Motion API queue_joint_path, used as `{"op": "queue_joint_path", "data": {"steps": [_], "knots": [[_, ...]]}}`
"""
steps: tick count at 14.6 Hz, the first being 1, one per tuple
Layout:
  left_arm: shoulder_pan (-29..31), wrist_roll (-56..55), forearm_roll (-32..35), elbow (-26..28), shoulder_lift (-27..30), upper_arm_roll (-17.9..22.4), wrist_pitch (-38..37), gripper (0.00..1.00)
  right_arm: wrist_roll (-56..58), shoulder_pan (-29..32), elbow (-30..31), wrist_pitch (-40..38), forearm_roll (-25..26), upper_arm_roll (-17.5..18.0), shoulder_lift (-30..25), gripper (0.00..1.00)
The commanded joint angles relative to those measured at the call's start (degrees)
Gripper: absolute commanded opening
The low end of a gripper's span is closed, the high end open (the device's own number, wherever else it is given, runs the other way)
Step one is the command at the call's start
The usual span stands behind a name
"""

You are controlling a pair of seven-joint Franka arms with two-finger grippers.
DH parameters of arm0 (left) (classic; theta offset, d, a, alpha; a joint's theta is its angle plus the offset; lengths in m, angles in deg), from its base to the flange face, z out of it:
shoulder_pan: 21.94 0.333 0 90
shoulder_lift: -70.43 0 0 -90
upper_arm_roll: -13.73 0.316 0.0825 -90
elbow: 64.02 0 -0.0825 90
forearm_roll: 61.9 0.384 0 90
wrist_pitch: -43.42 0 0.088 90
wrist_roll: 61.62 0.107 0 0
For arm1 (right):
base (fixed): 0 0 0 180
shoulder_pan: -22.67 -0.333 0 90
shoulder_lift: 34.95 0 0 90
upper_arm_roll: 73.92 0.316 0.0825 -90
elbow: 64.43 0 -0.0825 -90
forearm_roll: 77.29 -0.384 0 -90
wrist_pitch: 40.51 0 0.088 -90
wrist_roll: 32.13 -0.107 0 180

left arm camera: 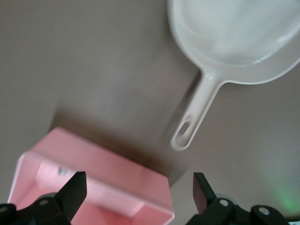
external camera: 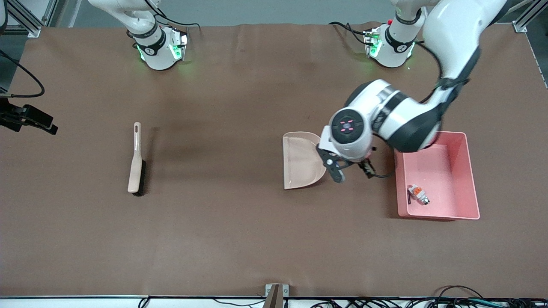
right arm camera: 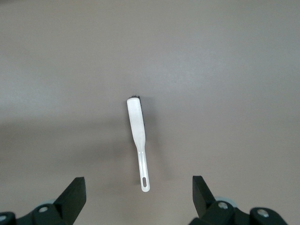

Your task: Clean e-waste and dump in bin

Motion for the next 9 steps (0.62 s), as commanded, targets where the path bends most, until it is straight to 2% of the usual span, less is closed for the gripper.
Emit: {"op": "queue_joint_path", "data": {"steps": [1,3,6,8,9], "knots": [[4.25,-7.73,-3.82,-0.78,3.54,-0.25,-1.02,1.0,-0.54,0.3,0.22,0.02,0.46,0.55,-0.97,1.0],[6.54,-16.15,-8.03,-0.6,4.69,-0.16,-1.02,1.0,-0.62,0.38,0.48,-0.33,0.38,0.55,-2.02,1.0],[6.47,-28.2,-8.23,-0.34,6.52,0.19,-1.02,1.0,-0.62,0.56,0.49,-1.12,0.38,0.46,-2.38,1.0],[6.2,-33.15,-9.1,-0.25,8.37,2.81,-1.02,1.0,-0.62,0.47,0.4,-0.86,0.38,0.46,-2.38,1.0],[5.5,-32.99,-9.54,-0.25,11.08,5.79,-1.02,1.0,-0.62,0.47,0.4,-0.69,0.38,0.46,-2.38,1.0]]}}
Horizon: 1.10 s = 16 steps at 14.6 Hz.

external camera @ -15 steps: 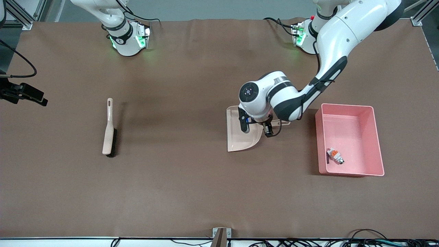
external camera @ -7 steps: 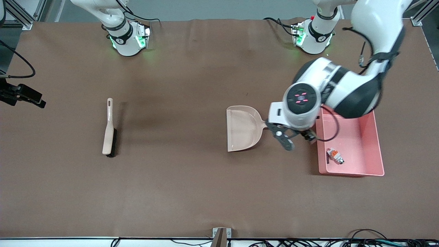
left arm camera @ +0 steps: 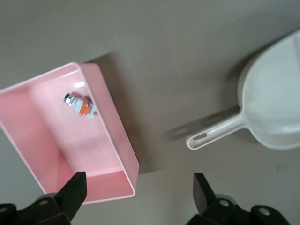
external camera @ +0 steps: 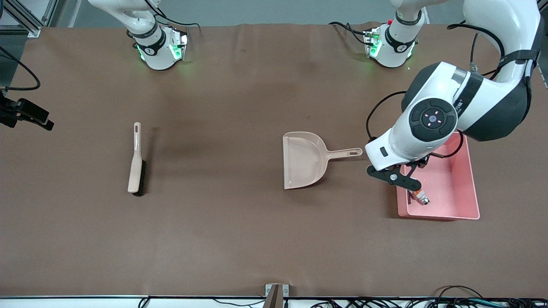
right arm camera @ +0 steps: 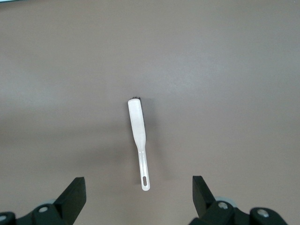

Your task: Clean e-waste and dump in bin

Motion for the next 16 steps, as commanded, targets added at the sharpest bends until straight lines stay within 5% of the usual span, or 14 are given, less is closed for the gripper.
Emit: {"op": "queue_joint_path", "data": {"steps": [1,3,7,11,16], "knots": [[-2.72,-1.71,-2.43,1.05,8.32,8.2,-0.25,1.0,-0.62,0.56,0.56,-0.07,0.25,0.39,-0.82,1.0],[-6.06,-1.19,-3.92,0.96,13.51,16.9,0.11,1.0,-0.62,0.64,0.47,-1.12,-0.19,0.3,-1.0,1.0],[-6.69,-0.13,-18.39,4.29,23.53,26.58,1.24,1.0,-0.62,0.56,0.21,-1.56,-0.28,0.3,-1.0,1.0],[-6.6,0.57,-27.53,14.11,33.46,33.09,2.21,1.0,-0.62,0.56,0.3,-0.07,-0.28,0.3,-0.82,1.0],[-7.31,5.32,-29.32,22.58,41.56,37.33,3.18,1.0,-0.62,0.64,0.3,-0.33,-0.28,0.3,-0.82,1.0]]}}
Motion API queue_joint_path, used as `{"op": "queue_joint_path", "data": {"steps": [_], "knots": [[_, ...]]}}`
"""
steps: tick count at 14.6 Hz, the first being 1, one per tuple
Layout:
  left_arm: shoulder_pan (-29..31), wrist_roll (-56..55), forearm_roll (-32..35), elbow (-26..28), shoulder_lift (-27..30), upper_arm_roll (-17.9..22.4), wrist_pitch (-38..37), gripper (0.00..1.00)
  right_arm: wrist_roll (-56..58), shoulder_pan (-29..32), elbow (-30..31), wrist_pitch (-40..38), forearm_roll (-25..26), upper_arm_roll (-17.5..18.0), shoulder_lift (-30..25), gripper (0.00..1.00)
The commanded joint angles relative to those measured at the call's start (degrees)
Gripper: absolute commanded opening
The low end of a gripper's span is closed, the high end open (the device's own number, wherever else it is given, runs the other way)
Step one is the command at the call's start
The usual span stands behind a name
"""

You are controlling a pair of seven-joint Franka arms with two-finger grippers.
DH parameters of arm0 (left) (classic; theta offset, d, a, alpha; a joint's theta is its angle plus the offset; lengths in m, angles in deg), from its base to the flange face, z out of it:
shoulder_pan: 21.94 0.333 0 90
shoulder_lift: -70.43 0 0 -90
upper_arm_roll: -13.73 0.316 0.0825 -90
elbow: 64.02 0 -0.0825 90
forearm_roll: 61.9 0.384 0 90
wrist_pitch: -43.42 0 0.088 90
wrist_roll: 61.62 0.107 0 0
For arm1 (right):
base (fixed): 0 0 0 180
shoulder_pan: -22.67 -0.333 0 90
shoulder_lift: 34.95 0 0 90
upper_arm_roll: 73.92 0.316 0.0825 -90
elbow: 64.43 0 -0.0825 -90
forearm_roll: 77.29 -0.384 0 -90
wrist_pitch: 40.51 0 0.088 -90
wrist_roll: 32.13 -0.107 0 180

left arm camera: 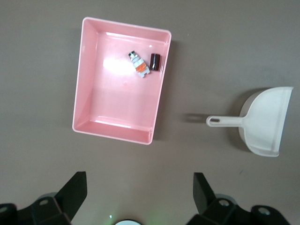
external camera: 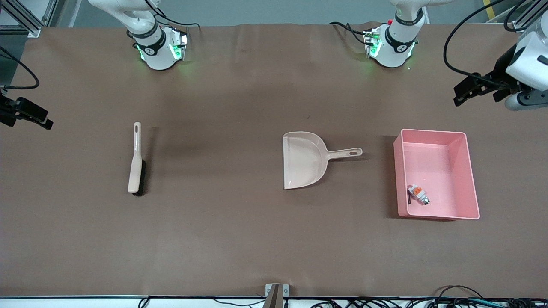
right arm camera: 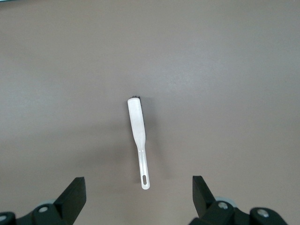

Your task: Clean e-waste and dump in bin

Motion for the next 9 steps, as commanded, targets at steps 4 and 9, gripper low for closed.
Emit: {"op": "queue_joint_path", "data": {"steps": [4,9], "knots": [[-1.99,4.23,-0.01,4.84,4.87,1.71,1.81,1.0,-0.62,0.39,0.47,-0.25,-0.26,0.43,-0.77,1.0],[-1.65,7.24,0.08,4.58,4.87,1.71,1.64,1.0,-0.62,0.48,0.47,-0.51,-0.34,0.34,-0.95,1.0]]}}
